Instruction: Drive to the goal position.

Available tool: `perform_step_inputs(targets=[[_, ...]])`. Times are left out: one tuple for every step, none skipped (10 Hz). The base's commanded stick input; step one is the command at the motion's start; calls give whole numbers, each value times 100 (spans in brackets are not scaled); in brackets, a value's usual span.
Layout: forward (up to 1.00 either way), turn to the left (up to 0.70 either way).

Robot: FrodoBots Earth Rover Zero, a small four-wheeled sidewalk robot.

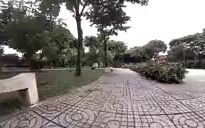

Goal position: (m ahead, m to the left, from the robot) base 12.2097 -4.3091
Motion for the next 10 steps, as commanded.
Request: perform_step_inputs(targets=[[100,-27],[100,-27],[100,-27],[100,-27],[100,-27],[100,-27],[100,-26],[100,-9],[100,0],[100,0]])
